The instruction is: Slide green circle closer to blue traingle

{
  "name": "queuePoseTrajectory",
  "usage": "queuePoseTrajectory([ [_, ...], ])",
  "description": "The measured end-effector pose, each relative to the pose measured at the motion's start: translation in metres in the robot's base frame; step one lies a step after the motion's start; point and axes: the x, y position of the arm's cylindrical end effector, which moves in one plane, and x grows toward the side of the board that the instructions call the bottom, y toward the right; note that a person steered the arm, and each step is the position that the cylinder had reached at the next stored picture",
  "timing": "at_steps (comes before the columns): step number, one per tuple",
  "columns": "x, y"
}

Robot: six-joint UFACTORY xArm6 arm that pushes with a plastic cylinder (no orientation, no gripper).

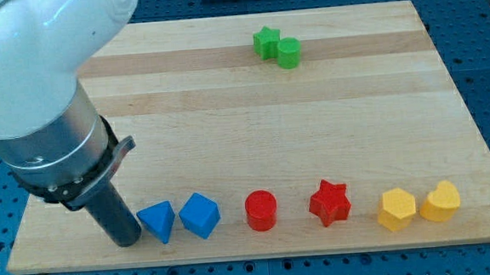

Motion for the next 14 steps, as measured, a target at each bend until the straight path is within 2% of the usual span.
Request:
queuePoseTrajectory([
  [1, -0.007, -0.028],
  [2, -0.082, -0.006],
  [3, -0.079, 0.141],
  [4, -0.095, 0.257],
  [6, -0.241, 0.312],
  [7, -0.255, 0.308],
  [9, -0.310, 0.269],
  [11, -0.299, 0.198],
  [14, -0.231, 0.187],
])
